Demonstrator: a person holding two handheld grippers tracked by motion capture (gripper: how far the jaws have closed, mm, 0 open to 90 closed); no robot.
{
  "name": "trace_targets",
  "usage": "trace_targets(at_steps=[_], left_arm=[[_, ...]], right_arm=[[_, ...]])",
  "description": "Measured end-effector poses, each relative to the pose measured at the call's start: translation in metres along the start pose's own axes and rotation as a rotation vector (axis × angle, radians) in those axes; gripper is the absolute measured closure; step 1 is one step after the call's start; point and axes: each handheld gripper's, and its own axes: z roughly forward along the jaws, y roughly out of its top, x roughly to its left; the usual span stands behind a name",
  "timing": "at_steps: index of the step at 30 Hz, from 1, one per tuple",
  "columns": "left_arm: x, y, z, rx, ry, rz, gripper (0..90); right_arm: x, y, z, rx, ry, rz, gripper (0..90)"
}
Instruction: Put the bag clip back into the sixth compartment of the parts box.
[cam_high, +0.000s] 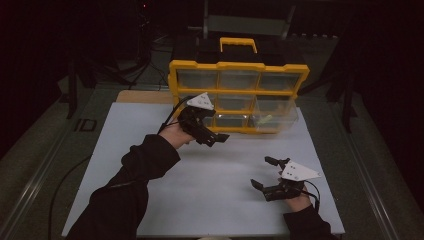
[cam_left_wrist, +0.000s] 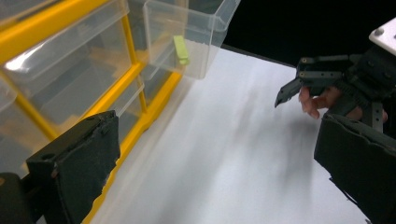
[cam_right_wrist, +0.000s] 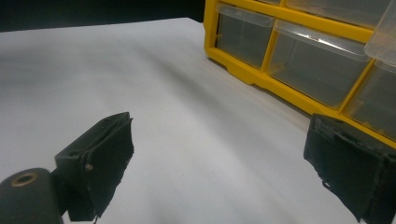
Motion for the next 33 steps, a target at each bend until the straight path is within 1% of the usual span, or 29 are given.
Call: trace_targets(at_steps=[1,5,6,7,10,15,17,18,22,24,26,28,30,33], left_arm=[[0.0,0.0,0.0,0.0,0.0,0.0,1.1],[-0.002,-0.015,-0.009,-0.005,0.006,-0.012,1.2],[-0.002,-0.017,-0.011,-0.006,0.012,-0.011,1.2],[-0.003,-0.021,-0.013,-0.008,0.013,-0.022,1.2],[-0.004,-0.03,-0.019,-0.007,0.027,-0.029,1.2],[-0.006,-0.044,-0.03,-0.03,0.044,-0.046,1.2],[-0.007,-0.05,-0.034,-0.032,0.042,-0.056,1.2],[-0.008,-0.053,-0.036,-0.033,0.047,-0.055,1.2],[-0.011,-0.072,-0.044,-0.046,0.055,-0.082,1.2],[-0.013,-0.078,-0.046,-0.043,0.056,-0.085,1.2],[-0.015,-0.086,-0.047,-0.035,0.068,-0.084,1.2],[-0.017,-0.094,-0.05,-0.042,0.07,-0.097,1.2],[-0.019,-0.104,-0.053,-0.044,0.089,-0.098,1.2],[-0.021,-0.116,-0.058,-0.046,0.101,-0.111,1.2]], right_arm=[[0.0,0.0,0.0,0.0,0.0,0.0,8.1],[0.0,0.001,0.0,-0.002,-0.001,-0.001,8.1],[0.0,0.001,0.0,-0.001,-0.001,-0.001,8.1],[0.0,0.001,0.0,0.0,-0.001,-0.001,8.1],[0.001,0.001,0.0,0.0,0.0,0.0,8.1],[0.001,0.001,0.0,-0.003,0.001,-0.002,8.1],[0.001,0.002,0.0,-0.004,0.001,-0.001,8.1],[0.001,0.002,0.0,-0.005,0.001,-0.002,8.1],[0.001,0.002,0.0,-0.004,-0.001,0.001,8.1],[0.001,0.002,0.0,-0.004,0.001,-0.002,8.1],[0.001,0.002,0.0,-0.004,-0.001,-0.007,8.1],[0.001,0.002,0.0,-0.001,0.0,-0.004,8.2],[0.001,0.002,0.0,-0.002,-0.002,-0.005,8.1],[0.001,0.002,0.0,-0.004,-0.001,-0.003,8.1]])
